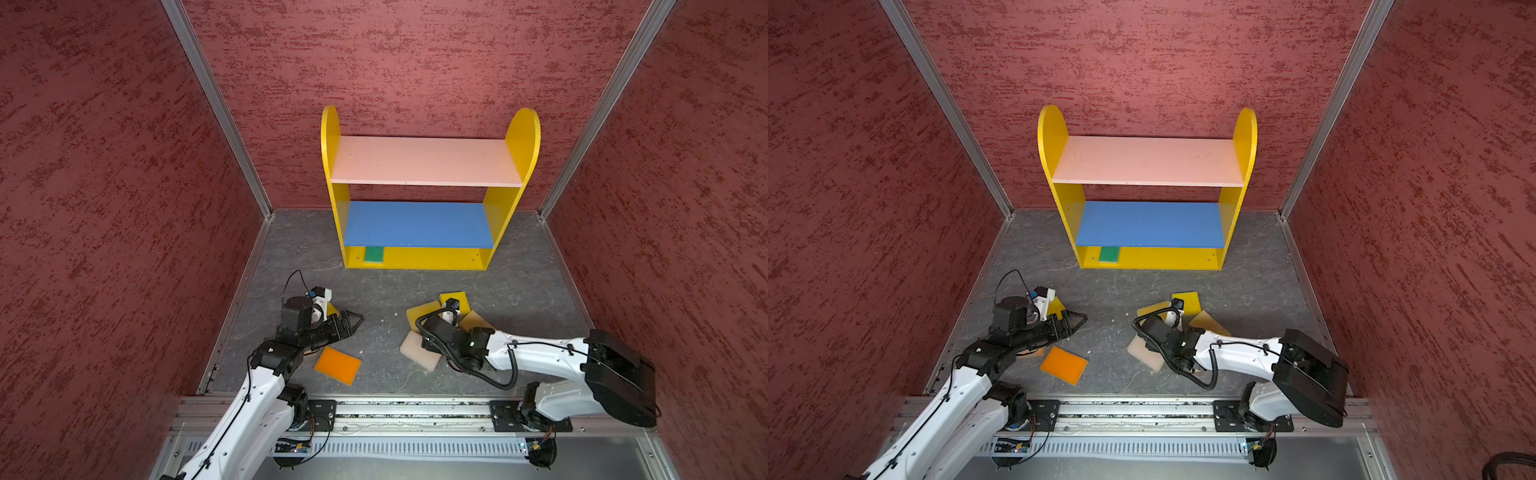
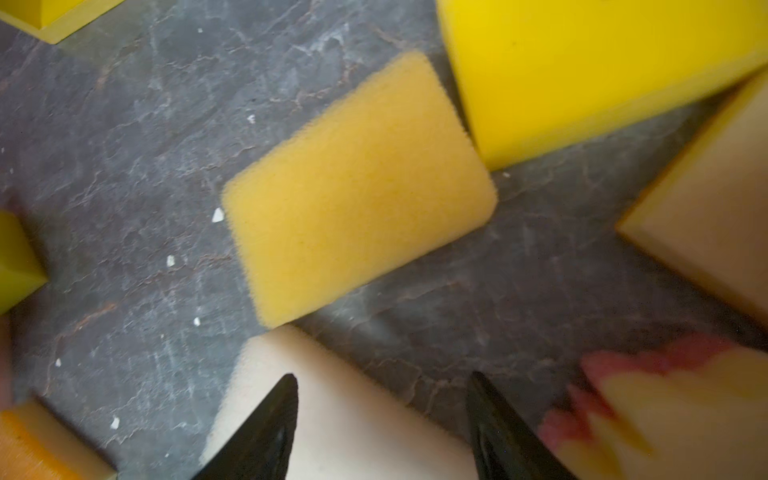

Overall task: Place and organize the cleaning sponges onto the shelf
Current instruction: 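Open and draw back the right gripper while the left gripper lifts, then lower the right gripper onto the flower sponge while the left hovers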

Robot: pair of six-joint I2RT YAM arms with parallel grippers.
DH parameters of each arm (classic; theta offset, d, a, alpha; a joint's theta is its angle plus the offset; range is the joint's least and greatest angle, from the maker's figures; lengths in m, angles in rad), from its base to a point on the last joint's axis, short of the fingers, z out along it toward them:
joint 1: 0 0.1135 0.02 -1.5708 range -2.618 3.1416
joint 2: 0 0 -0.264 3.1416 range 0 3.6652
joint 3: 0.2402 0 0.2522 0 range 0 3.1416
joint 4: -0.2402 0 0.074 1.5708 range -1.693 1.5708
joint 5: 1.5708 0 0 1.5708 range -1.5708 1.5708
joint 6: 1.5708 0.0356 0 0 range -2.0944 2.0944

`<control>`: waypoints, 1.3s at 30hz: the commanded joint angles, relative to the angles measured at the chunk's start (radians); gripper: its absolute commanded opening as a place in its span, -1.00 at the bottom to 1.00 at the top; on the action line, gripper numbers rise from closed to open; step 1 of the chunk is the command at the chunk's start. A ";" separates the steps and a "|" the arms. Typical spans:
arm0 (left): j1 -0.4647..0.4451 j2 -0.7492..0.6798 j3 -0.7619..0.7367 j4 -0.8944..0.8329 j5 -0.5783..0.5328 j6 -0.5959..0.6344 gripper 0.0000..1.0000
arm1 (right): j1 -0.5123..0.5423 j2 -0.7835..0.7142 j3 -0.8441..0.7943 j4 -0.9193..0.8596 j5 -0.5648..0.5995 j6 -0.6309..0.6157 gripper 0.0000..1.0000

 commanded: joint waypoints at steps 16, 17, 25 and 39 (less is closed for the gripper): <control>-0.016 0.071 0.017 0.028 -0.103 -0.035 0.79 | -0.200 0.359 0.255 0.409 -0.341 -0.348 0.23; -0.018 0.098 0.022 0.044 -0.108 -0.039 0.78 | -0.200 0.353 0.248 0.429 -0.355 -0.358 0.22; -0.134 0.302 0.088 0.143 -0.222 -0.069 0.78 | -0.229 0.073 0.089 0.252 -0.222 -0.469 0.36; -0.313 0.655 0.224 0.308 -0.372 -0.136 0.77 | -0.530 -0.301 -0.139 0.087 -0.330 -0.487 0.13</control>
